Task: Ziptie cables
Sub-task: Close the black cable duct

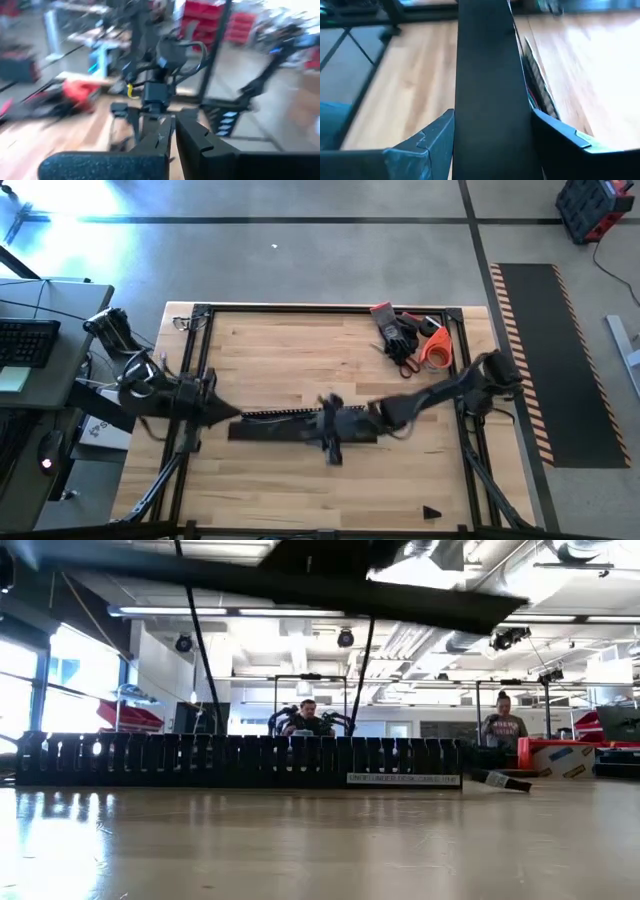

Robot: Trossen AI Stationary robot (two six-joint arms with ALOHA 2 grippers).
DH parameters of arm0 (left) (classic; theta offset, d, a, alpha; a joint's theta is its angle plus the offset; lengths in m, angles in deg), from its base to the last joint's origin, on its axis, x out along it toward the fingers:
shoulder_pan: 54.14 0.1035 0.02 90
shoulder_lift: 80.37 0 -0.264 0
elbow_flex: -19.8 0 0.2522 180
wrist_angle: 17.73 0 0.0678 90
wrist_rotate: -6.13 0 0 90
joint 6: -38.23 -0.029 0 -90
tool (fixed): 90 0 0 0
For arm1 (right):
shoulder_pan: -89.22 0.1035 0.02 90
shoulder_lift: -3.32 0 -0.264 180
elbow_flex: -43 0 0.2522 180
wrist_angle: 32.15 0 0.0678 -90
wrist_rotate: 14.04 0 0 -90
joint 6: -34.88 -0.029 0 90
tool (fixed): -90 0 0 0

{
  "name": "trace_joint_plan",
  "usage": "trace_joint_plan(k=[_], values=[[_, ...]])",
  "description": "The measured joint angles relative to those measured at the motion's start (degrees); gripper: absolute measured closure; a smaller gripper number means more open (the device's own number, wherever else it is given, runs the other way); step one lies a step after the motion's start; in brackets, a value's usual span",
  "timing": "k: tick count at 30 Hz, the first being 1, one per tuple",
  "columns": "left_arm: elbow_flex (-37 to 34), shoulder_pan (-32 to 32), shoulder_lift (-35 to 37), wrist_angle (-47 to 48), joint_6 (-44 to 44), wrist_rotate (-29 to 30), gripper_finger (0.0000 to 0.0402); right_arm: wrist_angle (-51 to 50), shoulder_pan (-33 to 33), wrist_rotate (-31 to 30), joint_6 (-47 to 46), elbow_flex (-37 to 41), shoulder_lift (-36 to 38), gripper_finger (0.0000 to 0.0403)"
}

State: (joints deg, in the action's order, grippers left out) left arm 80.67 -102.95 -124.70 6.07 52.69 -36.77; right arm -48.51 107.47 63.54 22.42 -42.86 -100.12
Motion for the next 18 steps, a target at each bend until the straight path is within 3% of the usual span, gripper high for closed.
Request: trace_joint_plan(k=[4, 8, 13, 18], values=[[0.0, 5.1, 2.1, 15.4, 10.0, -0.1, 0.0402, 0.0, -6.2, 8.5, 0.1, 0.1, -1.8, 0.0192], [-1.9, 10.6, 1.8, 28.0, 21.1, -4.9, 0.0402, 0.1, -9.8, 12.4, 1.2, 0.1, -3.9, 0.0192], [-9.7, 14.8, 1.8, 25.4, 25.5, -15.3, 0.0402, 0.2, -12.0, 15.3, 3.8, 0.0, -6.3, 0.0192], [-18.3, 15.9, 1.8, 20.3, 29.9, -18.8, 0.0402, 0.2, -12.6, 15.3, 6.3, 0.0, -8.0, 0.0192]])
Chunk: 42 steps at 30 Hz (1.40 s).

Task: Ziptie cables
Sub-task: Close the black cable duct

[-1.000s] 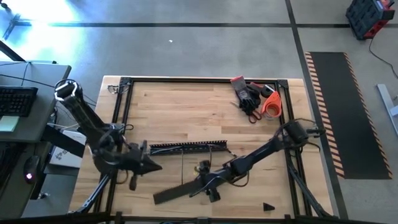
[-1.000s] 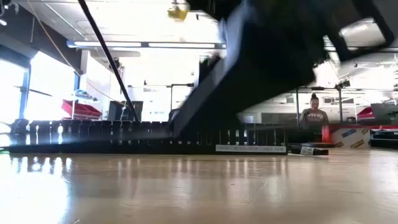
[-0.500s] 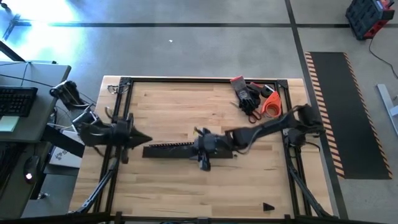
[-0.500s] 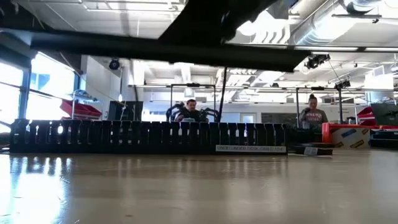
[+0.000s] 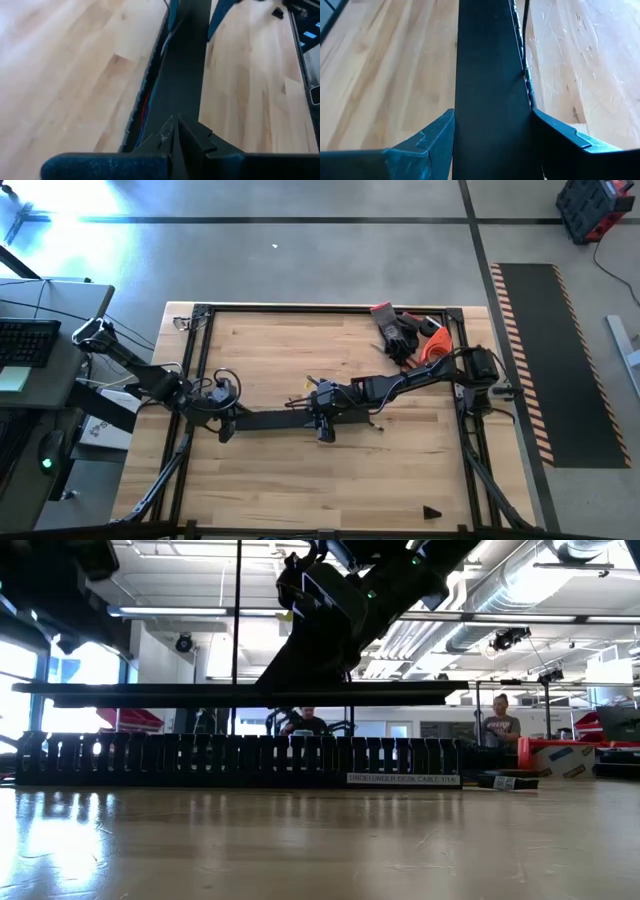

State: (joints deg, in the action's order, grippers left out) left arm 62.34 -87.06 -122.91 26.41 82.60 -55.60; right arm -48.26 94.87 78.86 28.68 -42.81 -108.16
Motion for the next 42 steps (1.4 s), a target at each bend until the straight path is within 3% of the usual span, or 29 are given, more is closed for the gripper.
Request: trace_joint_plan(k=[10, 16, 31, 34, 42], values=[[-10.5, 0.0, 0.0, -16.8, 0.1, -1.2, 0.0402, 0.5, -0.4, -1.0, 2.6, -0.1, -1.3, 0.0192], [-13.9, -0.2, 0.0, -22.0, 0.0, -1.0, 0.0402, 1.2, -0.5, -1.3, 3.3, -0.1, -3.1, 0.0192], [-14.1, -0.2, -2.3, -25.8, -0.6, -1.2, 0.0402, 4.7, 0.4, -2.8, 4.7, -0.6, -4.4, 0.0193], [-12.6, -0.2, -2.3, -26.1, -2.3, -1.0, 0.0402, 3.7, 0.9, -5.7, 4.4, -1.7, -4.3, 0.0193], [-14.0, -0.2, -3.2, -26.7, -1.9, -0.9, 0.0402, 0.4, 0.6, -5.8, 3.6, -2.1, -4.6, 0.0193]])
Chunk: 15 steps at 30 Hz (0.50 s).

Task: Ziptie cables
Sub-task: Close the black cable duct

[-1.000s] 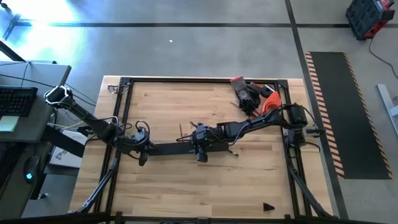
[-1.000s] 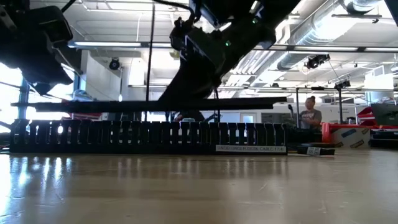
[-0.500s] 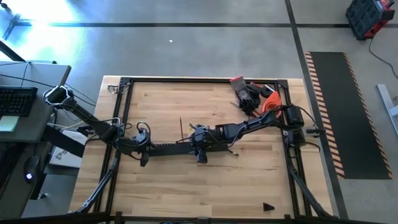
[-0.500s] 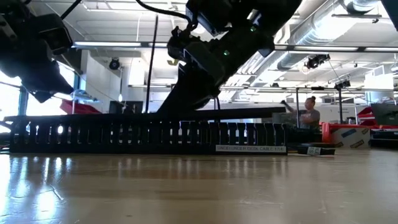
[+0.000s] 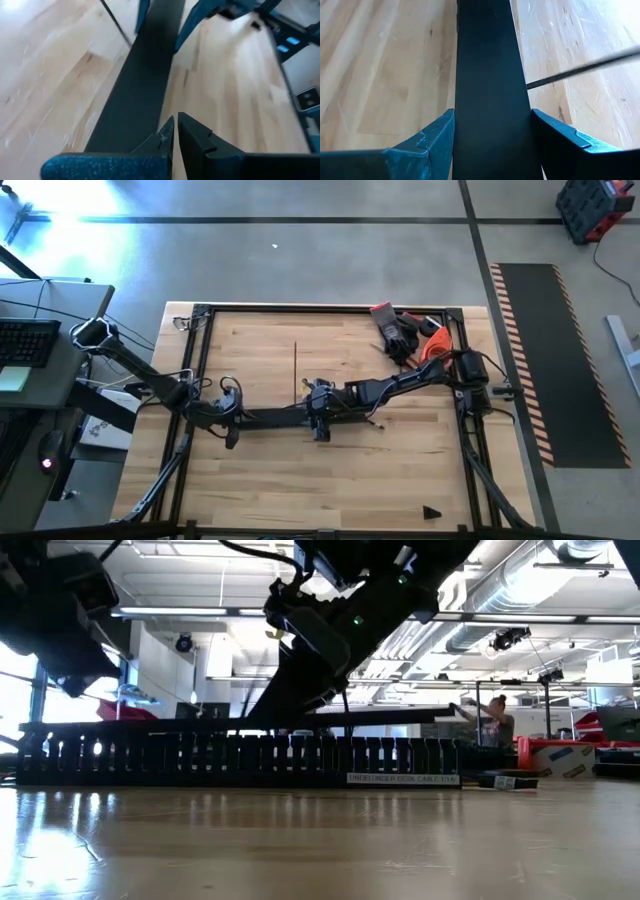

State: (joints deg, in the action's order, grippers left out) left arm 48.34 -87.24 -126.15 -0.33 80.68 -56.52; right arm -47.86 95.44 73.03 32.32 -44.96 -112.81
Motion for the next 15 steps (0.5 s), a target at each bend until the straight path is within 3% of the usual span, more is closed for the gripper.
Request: trace_joint_plan(k=[15], values=[[-1.7, 0.0, -3.4, -5.2, 1.9, -1.2, 0.0402, -0.8, -0.2, 2.5, 0.0, 0.0, 0.7, 0.0193]])
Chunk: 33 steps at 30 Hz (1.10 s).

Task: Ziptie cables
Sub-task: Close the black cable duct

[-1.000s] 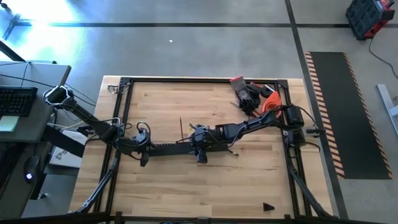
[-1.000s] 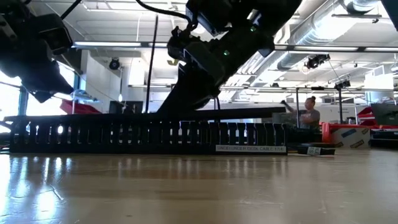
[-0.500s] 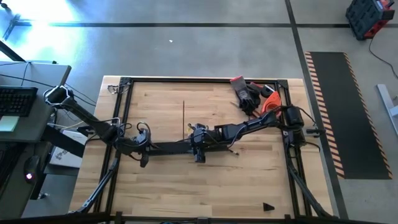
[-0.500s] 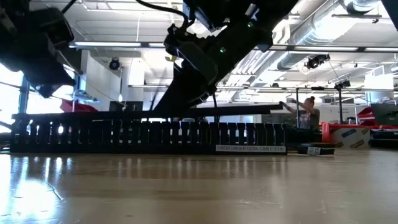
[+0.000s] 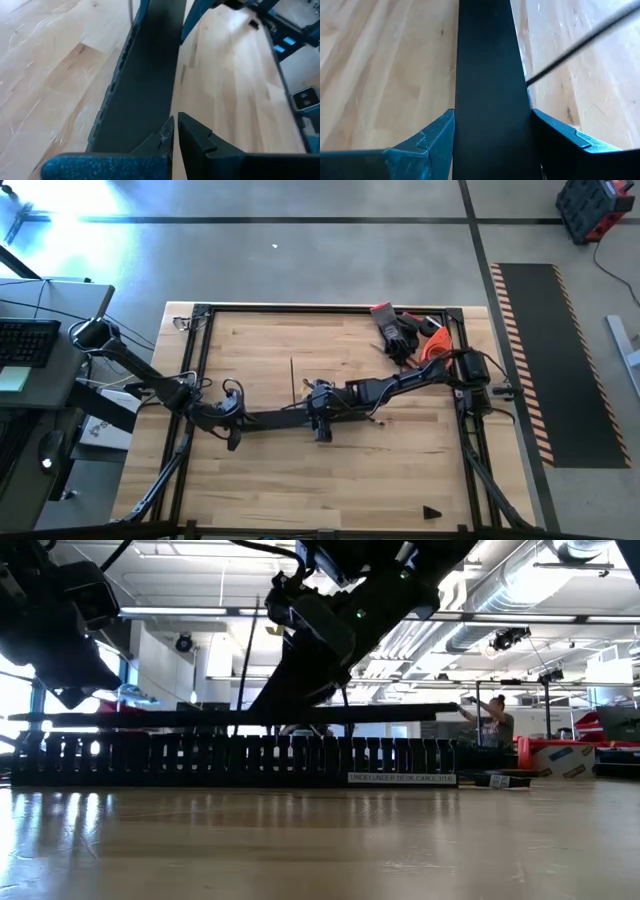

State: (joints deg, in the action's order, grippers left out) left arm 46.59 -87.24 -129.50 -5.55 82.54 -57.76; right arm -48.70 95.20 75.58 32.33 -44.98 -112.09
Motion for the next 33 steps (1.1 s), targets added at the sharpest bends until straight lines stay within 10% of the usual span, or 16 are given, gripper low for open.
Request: trace_joint_plan(k=[33], values=[[1.9, 0.0, -6.5, 0.2, 2.0, -2.8, 0.0402, -1.0, -1.5, 0.7, 1.3, 0.0, 0.0, 0.0194]])
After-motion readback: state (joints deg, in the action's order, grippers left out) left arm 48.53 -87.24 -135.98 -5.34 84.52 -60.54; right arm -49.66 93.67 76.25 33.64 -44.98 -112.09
